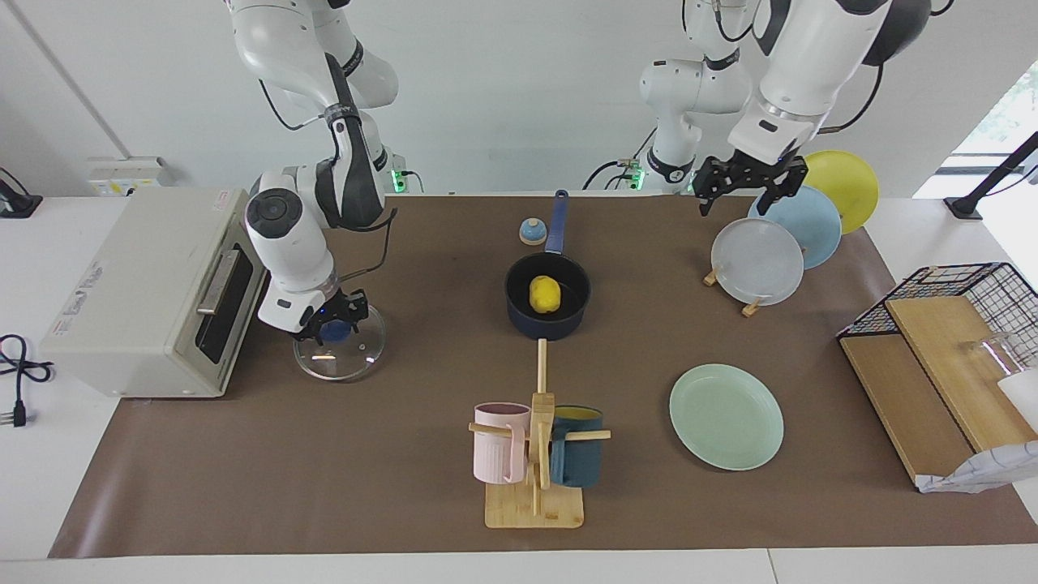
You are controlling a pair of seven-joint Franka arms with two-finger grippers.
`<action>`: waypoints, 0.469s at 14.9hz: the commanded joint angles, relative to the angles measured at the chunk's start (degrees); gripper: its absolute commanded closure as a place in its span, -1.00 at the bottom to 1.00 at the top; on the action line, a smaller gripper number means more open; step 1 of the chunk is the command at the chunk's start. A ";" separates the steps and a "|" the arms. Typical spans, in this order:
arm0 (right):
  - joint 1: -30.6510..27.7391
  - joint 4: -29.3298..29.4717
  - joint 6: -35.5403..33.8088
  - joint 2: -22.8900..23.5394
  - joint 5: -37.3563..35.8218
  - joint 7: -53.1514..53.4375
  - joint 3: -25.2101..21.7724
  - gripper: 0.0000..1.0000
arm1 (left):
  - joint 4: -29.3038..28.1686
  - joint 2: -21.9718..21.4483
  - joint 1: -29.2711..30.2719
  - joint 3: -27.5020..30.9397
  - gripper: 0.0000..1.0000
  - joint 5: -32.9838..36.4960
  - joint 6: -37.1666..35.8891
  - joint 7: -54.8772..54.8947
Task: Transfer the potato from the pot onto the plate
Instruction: 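Lower the lid with the right gripper while the left gripper reaches the pot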
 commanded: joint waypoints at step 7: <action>-0.45 17.31 -19.35 -4.69 1.56 0.37 0.82 -1.00 | -3.18 11.56 -9.07 1.12 -1.00 -0.60 15.20 -8.86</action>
